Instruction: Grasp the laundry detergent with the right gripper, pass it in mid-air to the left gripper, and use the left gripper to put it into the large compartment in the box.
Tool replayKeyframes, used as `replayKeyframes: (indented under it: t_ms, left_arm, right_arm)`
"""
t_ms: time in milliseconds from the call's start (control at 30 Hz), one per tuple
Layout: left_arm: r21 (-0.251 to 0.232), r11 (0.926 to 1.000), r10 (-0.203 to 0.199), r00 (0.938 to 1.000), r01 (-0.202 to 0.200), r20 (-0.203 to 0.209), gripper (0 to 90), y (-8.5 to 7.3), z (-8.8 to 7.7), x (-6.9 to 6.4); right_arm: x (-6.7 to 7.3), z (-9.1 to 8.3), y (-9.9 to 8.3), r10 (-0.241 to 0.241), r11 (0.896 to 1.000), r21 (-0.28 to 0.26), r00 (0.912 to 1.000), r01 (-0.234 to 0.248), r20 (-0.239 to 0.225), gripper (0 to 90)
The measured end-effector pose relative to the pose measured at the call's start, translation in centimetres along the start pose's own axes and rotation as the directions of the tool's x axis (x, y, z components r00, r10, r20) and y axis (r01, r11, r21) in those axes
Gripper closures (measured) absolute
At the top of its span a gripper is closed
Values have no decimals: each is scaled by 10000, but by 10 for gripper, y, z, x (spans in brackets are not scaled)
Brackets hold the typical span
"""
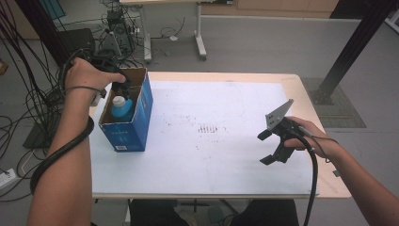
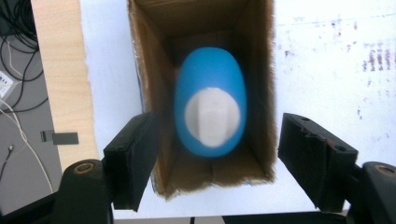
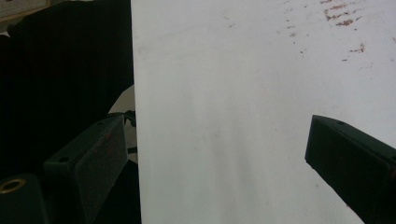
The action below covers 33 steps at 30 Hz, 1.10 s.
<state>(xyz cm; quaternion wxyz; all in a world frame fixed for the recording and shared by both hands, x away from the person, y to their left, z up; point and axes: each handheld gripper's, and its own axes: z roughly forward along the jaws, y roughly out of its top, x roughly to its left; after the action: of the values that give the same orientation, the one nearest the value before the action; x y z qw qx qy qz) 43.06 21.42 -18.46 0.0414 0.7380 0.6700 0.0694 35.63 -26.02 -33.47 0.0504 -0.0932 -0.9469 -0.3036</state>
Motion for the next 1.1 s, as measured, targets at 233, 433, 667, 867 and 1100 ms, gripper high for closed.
replayKeyframes:
  t_ms: [233, 433, 667, 867, 1100]
  left_arm:
    - [-188, 9998, 103, 9999, -105, -95, 200, -4, -13, -11]
    - [-446, 9989, 151, 9999, -154, -60, 122, -8, -25, -23]
    - [-502, 9975, 483, 9985, -496, -269, 76, -13, -34, -42]
    - [-635, 9938, 890, 9956, -908, -305, 50, -17, -41, -58]
    - [-797, 9811, 1767, 9843, -1762, -9, 50, -23, -47, -84]
  right_arm:
    - [0, -2, 1, -22, 10000, 67, 10000, 22, 38, 57]
    - [0, -4, -1, 27, 10000, 43, 10000, -27, 41, 57]
    - [0, -5, -2, 71, 10000, 50, 10000, -71, 24, 57]
    - [0, -3, -1, 66, 9999, 92, 10000, -66, 3, 57]
    - [-1, -3, -1, 123, 9998, 123, 9999, -123, 12, 57]
